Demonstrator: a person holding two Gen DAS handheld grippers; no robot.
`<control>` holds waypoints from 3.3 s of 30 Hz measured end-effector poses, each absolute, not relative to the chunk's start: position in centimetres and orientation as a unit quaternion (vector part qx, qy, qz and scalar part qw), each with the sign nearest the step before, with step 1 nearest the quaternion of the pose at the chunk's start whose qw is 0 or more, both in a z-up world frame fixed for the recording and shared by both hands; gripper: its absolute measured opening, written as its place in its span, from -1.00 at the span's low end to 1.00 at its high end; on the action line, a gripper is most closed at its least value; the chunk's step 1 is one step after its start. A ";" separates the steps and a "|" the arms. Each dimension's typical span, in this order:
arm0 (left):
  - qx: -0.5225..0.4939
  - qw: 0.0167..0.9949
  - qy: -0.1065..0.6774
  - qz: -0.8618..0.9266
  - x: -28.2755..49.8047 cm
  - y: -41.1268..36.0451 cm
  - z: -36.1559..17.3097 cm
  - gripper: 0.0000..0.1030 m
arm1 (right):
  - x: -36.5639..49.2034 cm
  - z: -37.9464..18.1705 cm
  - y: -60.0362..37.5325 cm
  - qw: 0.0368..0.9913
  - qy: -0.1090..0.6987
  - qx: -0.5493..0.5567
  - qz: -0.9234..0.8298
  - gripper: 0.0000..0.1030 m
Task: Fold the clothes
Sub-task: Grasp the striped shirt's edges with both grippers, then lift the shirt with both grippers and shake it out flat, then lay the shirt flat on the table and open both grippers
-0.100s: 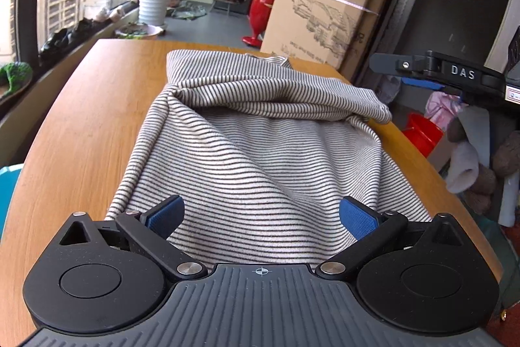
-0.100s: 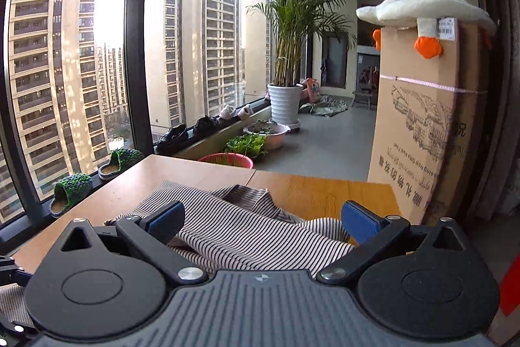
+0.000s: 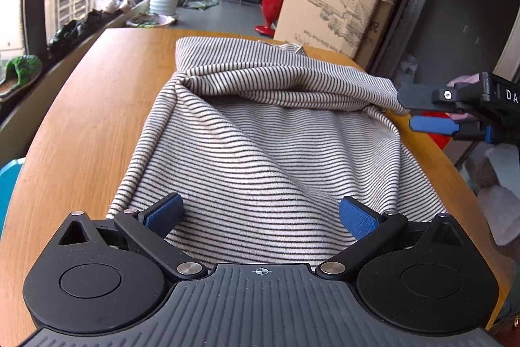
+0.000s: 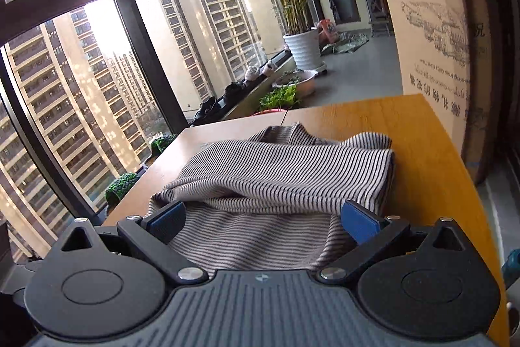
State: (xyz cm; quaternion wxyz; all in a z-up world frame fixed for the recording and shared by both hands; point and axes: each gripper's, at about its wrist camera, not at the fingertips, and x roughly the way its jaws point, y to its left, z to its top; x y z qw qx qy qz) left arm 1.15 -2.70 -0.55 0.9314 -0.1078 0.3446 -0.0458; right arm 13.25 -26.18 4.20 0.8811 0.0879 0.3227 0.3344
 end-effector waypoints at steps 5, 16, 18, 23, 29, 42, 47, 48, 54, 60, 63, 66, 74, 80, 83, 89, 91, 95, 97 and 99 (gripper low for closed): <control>-0.076 0.930 0.356 -0.045 2.6 -6.7 -1.3 1.00 | 15.0 3.2 -27.0 0.874 0.344 0.124 0.319 0.88; -0.021 0.959 0.281 -0.020 1.0 -4.7 3.8 1.00 | 19.0 1.1 -28.8 0.853 0.388 0.202 0.284 0.84; 0.042 0.974 0.222 -0.019 1.1 -6.2 5.1 1.00 | 19.7 0.7 -29.1 0.849 0.395 0.216 0.278 0.79; 0.226 0.961 0.152 -0.044 3.2 -11.7 5.0 0.76 | 20.1 2.4 -31.7 0.859 0.389 0.173 0.284 -0.45; 0.315 0.938 0.128 -0.071 11.4 -16.9 2.0 -0.07 | 17.4 7.2 -29.2 0.865 0.326 0.142 0.354 -0.63; 0.135 0.967 0.104 0.189 13.2 3.0 13.0 -0.84 | 15.1 10.6 -26.1 0.918 0.205 0.003 0.340 -0.04; 0.062 0.966 0.095 0.231 7.7 9.6 11.7 -0.83 | 16.8 6.6 -17.5 0.890 0.249 -0.031 0.381 -0.04; 0.055 0.967 0.095 0.231 6.9 10.1 11.4 -0.83 | 16.9 5.9 -15.6 0.883 0.259 -0.042 0.389 -0.04; 0.025 0.970 0.100 0.219 4.9 12.0 9.4 -0.83 | 15.9 2.1 -7.6 0.856 0.280 -0.109 0.421 -0.04; 0.018 0.971 0.100 0.216 4.6 12.1 9.8 -0.83 | 15.2 1.6 -9.9 0.852 0.291 -0.126 0.417 -0.81; 0.012 0.972 0.094 0.216 3.7 12.5 10.7 -0.82 | 17.4 6.5 -16.2 0.898 0.234 -0.099 0.359 -0.82; 0.012 0.974 0.086 0.209 3.2 12.0 11.5 -0.82 | 18.1 12.7 -24.2 0.952 0.146 -0.059 0.263 -0.82; 0.032 0.982 0.136 0.125 2.6 5.8 9.3 -0.79 | 12.4 14.3 -33.9 0.979 0.088 -0.014 0.185 -0.81; 0.017 0.971 0.227 0.074 0.5 3.8 5.2 -0.63 | 11.1 5.9 -34.1 0.950 0.218 0.022 0.221 -0.79; -0.013 0.963 0.265 0.050 -1.4 3.1 4.0 -0.23 | 9.0 3.3 -33.2 0.928 0.256 0.018 0.271 -0.71; -0.090 0.943 0.318 0.026 -3.1 3.4 1.6 0.35 | 7.2 0.1 -31.3 0.898 0.327 0.039 0.293 0.20; -0.101 0.939 0.326 0.036 -2.8 3.6 0.4 0.39 | 7.9 -0.8 -30.5 0.890 0.344 0.060 0.293 0.20; -0.102 0.942 0.314 0.055 -1.4 4.7 -0.4 0.45 | 9.7 -1.3 -28.2 0.898 0.331 0.052 0.285 0.22; -0.105 0.943 0.310 0.058 -0.7 5.1 -0.5 0.45 | 10.6 -1.4 -27.1 0.900 0.324 0.035 0.288 0.22; -0.108 0.943 0.308 0.059 -0.1 5.3 -0.7 0.45 | 12.0 -1.4 -26.4 0.900 0.323 0.027 0.291 0.23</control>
